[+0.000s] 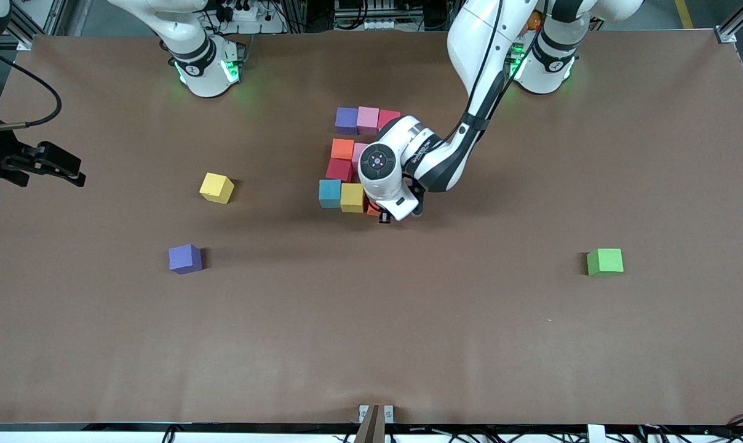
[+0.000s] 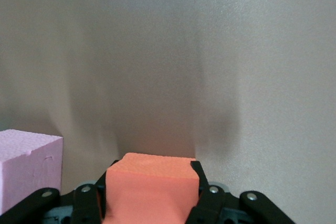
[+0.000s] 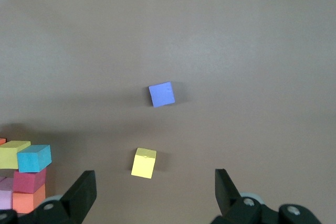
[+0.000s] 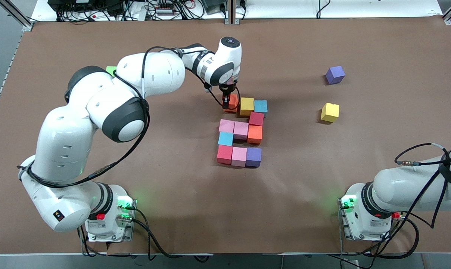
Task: Form number 2 with 11 blocks
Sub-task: 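Lower the orange cube beside the yellow cube with the left gripper, then open the left gripper and release the orange cube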
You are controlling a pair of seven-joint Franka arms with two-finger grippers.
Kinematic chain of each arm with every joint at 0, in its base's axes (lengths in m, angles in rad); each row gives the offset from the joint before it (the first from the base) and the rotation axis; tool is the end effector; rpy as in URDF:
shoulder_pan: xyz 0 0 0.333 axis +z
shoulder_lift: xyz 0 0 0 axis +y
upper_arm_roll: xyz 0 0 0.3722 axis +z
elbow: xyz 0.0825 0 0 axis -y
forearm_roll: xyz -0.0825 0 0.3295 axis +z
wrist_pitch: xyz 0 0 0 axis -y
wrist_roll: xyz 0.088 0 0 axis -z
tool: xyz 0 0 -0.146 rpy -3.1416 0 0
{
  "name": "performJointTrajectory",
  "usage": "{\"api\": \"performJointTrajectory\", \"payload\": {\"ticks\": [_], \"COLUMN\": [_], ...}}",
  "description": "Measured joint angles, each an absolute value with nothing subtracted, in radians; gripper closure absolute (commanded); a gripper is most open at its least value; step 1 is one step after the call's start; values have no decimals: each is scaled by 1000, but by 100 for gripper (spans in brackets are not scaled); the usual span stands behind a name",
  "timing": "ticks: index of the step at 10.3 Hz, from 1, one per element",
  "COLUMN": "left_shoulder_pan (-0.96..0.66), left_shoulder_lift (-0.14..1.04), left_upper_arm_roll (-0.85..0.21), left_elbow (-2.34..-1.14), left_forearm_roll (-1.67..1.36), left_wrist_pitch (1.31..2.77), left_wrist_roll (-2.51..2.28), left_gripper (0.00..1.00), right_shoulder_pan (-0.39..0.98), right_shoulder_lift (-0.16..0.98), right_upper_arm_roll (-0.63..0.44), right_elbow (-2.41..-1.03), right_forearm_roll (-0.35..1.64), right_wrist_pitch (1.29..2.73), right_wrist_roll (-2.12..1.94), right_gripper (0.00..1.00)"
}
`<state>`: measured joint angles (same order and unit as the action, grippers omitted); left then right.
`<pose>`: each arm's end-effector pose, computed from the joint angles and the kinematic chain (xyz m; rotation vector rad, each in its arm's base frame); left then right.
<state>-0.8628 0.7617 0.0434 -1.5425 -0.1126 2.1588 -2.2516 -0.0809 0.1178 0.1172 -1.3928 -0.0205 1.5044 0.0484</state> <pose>0.4564 -0.5080 0.2294 -2.2023 -2.0345 0.0951 0.5364 0.0116 0.6489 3.1346 -0.0222 -0.0080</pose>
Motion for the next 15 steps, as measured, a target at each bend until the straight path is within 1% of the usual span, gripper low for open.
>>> {"api": "performJointTrajectory", "payload": {"ticks": [1,2,3,4,11,13,15], "left_shoulder_pan": [-863,-864,-865,-866,-888,-899,-901], "left_shoulder_lift": [762,762,762,763,760,734,691], "left_upper_arm_roll": [43,43,43,43,32,11,13], "left_elbow": [-1542,-1541,-1540,-1540,-1519,-1510,-1507], "left_forearm_roll": [-113,-113,-113,-113,-97,-42,-14], "left_wrist_pitch": [2159,2159,2159,2159,2159,2159,2144], "left_wrist_roll": [-2252,-2252,-2252,-2252,-2246,-2239,-2152], "left_gripper": [70,64,37,0,0,0,0], "right_shoulder_pan": [-65,-51,-49,-49,-46,-46,-45], "right_shoulder_lift": [119,120,121,122,127,127,127], "right_upper_arm_roll": [96,72,63,59,58,57,57], "right_elbow": [-1393,-1393,-1393,-1393,-1393,-1393,-1393], "right_forearm_roll": [-20,-20,-20,-20,-19,-19,-19], "right_wrist_pitch": [1504,1505,1505,1505,1505,1505,1505], "right_wrist_roll": [48,48,48,48,48,48,48], "right_gripper": [0,0,0,0,0,0,0]}}
